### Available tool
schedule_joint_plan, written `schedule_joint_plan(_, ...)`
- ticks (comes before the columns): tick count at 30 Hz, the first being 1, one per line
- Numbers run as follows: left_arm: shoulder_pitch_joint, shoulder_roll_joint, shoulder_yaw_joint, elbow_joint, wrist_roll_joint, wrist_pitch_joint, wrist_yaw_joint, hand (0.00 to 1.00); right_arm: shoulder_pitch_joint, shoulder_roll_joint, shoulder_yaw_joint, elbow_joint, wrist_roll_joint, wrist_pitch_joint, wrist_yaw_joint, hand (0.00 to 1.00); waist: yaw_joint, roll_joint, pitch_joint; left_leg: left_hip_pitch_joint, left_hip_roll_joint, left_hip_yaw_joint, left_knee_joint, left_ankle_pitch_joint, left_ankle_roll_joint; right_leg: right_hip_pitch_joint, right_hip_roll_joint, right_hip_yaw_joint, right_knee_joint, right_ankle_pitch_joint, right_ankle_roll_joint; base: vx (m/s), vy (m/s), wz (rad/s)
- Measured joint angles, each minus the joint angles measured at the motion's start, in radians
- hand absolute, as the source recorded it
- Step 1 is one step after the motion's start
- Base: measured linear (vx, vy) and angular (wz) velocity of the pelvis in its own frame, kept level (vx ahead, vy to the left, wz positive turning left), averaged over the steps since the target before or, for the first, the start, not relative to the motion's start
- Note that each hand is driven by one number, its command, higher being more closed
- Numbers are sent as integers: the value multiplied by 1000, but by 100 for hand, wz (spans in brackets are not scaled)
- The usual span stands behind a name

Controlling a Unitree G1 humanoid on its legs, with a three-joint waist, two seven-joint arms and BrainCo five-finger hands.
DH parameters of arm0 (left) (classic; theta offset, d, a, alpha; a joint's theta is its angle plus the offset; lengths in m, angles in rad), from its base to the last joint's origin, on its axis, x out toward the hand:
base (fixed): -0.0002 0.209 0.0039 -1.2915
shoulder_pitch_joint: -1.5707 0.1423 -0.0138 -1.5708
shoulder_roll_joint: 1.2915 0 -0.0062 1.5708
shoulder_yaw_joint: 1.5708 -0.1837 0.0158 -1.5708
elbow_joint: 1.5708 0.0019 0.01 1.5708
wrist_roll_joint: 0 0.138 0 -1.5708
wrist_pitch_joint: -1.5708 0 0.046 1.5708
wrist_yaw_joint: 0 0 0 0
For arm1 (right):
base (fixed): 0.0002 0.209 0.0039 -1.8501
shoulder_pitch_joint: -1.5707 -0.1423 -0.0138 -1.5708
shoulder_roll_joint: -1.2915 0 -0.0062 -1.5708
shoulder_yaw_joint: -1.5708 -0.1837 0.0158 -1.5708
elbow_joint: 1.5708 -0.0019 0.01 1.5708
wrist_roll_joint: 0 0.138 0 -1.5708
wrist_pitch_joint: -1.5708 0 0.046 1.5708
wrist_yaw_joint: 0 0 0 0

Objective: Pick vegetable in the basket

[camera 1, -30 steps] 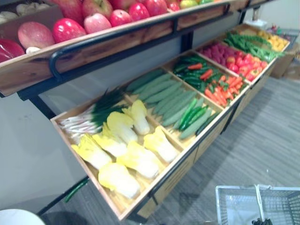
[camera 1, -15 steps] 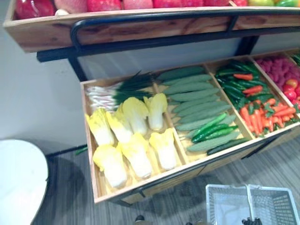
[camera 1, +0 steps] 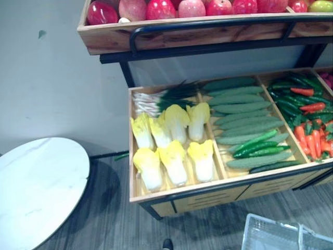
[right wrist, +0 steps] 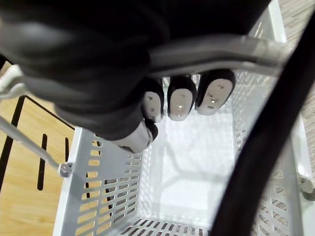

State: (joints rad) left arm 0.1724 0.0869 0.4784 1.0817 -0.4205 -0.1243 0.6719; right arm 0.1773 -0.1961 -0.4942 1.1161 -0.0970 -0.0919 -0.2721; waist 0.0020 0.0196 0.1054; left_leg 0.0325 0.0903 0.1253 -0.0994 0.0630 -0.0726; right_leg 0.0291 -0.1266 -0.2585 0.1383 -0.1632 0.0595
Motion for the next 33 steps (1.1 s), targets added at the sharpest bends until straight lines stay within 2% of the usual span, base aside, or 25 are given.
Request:
schedule_joint_plan(1,-9,2,-1,-16,0,-23,11,0,0,2,0,0,1,1,-3,100,-4,-1,0,0,-2,-3,0,1,2,3,-3,-6,0,1,1,101,59,27)
schedule_joint_plan(2,-25,3,-13,-84,4,-80,43,0,6,11,3,0,14,4,-9,100,-3,-4,0,4,-6,-4,0,7,9,11,-6,-8,-3,3,5,51,25,12)
schedule_joint_plan(5,-35,4,-74,-233,62,-147,105,0,12,19,33,-8,26,15,-13,100,-1,-8,-2,3,-8,-12,-2,7,10,12,-5,-11,-9,4,6,40,6,3)
schedule_joint_plan(9,-56,-1,-159,-391,167,-202,187,0,15,21,76,-30,33,18,-28,100,-4,-8,-3,-9,-9,-24,-2,8,11,11,1,-20,-14,4,6,40,-10,8)
schedule_joint_plan(12,-61,-2,-209,-463,190,-250,196,0,15,22,112,-46,33,19,-31,100,-3,-10,-3,-12,-9,-24,-3,8,11,12,8,-21,-14,5,7,62,-9,1)
schedule_joint_plan(17,-62,-1,-315,-506,182,-260,86,0,9,30,131,-50,33,19,-31,100,-3,-15,-3,-11,5,-20,-3,6,8,14,24,-17,-20,8,10,44,-24,-1)
schedule_joint_plan(19,-63,0,-349,-520,156,-260,63,0,5,30,139,-50,32,19,-31,100,-5,-15,-3,-9,12,-11,-3,4,6,14,30,-11,-22,9,9,27,-26,-9)
schedule_joint_plan(27,-104,9,-466,-542,153,-256,50,0,-2,39,160,-50,31,17,-29,100,-25,-19,-5,21,34,34,-4,-5,-7,27,54,31,-40,24,4,13,-11,-17)
schedule_joint_plan(33,-142,29,-555,-601,150,-233,-6,0,5,51,160,-50,33,15,-32,100,-30,-20,-5,22,42,56,-4,-8,-11,24,62,49,-56,33,-2,0,2,-10)
